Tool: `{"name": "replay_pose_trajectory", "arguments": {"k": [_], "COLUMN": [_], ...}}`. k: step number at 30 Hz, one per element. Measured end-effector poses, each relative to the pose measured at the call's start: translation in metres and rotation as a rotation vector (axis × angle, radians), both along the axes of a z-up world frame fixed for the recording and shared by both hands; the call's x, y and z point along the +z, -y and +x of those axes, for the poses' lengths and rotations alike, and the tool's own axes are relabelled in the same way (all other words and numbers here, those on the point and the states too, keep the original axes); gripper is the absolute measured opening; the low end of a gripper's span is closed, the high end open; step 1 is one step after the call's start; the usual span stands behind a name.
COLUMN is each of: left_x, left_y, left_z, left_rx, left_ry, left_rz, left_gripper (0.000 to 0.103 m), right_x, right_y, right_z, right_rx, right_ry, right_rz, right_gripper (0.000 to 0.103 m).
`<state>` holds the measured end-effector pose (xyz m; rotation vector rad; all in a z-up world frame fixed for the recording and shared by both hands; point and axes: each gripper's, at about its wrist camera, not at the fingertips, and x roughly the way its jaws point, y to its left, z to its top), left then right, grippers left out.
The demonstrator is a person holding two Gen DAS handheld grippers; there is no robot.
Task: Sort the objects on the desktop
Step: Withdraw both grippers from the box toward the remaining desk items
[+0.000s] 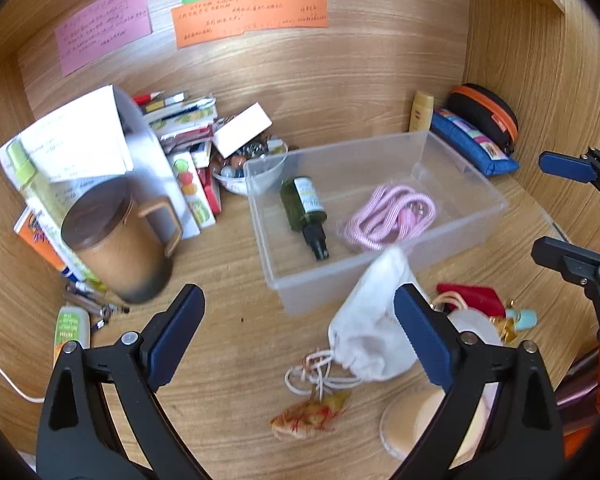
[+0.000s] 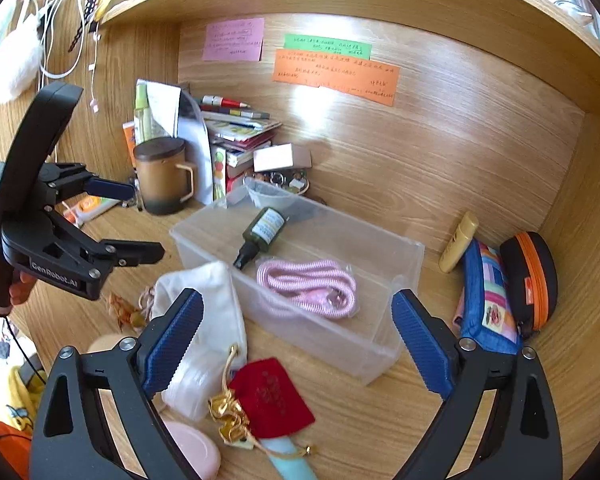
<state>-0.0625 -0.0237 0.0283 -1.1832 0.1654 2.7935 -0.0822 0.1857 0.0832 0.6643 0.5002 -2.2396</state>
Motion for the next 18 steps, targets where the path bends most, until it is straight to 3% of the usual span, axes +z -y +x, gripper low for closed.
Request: {"name": "replay_pose_trajectory", "arguments": {"k": [6,18], "left_x": [-0.012,-0.063], "left_y": [0.013,0.038], "left_z": [0.017,0.042], "left_rx": [0.034,0.109], "left_ry": [0.025,0.166], "left_rz": [0.005,0.063], "left_gripper": [0.097,0.097], "right_x": [-0.016,-0.052], "right_y": [-0.014,-0.061], "right_z": [0.005,-0.003], "right_rx": [-0.026,-0.13], "right_ry": [0.027,0.136], "right_rz": [0.025,0.011], "right_gripper": [0.095,0.095]}}
